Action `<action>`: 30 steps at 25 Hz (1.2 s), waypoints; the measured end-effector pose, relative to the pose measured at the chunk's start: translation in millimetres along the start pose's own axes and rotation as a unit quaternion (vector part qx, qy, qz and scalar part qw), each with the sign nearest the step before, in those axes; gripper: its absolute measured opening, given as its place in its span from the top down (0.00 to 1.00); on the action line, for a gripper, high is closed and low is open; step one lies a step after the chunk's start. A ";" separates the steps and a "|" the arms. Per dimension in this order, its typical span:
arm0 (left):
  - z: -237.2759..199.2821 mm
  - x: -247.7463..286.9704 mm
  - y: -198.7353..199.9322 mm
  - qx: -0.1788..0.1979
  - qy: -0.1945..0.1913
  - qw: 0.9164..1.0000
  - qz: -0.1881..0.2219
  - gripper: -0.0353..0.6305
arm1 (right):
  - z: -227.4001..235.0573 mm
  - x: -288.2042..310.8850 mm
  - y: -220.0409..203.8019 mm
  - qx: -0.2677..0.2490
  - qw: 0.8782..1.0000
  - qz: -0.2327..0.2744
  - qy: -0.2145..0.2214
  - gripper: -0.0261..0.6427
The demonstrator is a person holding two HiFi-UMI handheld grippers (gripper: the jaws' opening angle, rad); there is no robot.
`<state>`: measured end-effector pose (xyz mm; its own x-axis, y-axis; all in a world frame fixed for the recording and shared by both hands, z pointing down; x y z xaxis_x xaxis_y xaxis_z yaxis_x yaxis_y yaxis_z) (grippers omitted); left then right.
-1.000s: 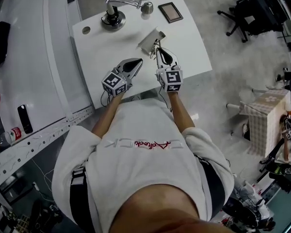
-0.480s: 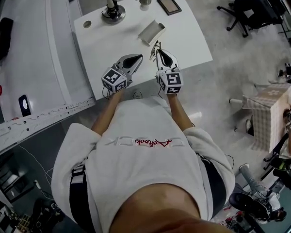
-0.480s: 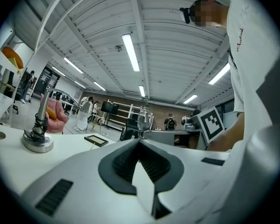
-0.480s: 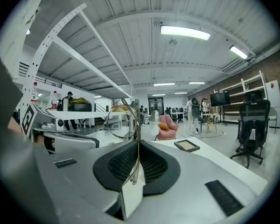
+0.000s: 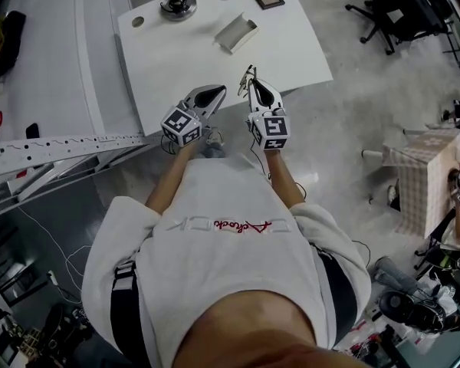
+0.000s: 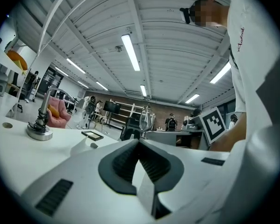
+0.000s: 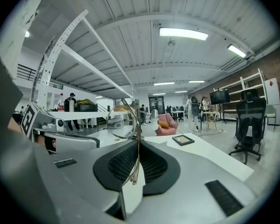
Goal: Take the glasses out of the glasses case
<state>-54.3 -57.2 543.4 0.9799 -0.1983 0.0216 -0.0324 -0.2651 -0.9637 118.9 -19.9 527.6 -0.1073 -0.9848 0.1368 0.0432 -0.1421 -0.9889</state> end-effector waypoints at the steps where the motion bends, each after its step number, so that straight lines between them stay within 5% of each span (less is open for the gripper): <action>1: 7.0 -2.0 -2.7 0.000 0.001 1.000 0.000 0.96 | -1.6 -7.2 -2.1 0.001 1.000 -0.001 0.002 0.92; 30: 116.7 -30.9 -36.2 0.007 0.004 1.000 0.008 0.96 | -28.4 -123.9 -24.8 0.010 1.000 0.000 0.009 0.92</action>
<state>-60.4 68.7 546.6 0.9778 -0.2095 0.0083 -0.0450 -0.2485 -0.9676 102.9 108.5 533.6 -0.1257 -0.9827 0.1362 0.0620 -0.1448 -0.9875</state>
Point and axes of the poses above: the fingertips, and each gripper's own axes: x forward along the fingers, z to its right, y out of its top, the point moved 8 cm from there along -x, backward along the fingers, and after that the axes turned 8 degrees about -y, right-handed, at the moved point
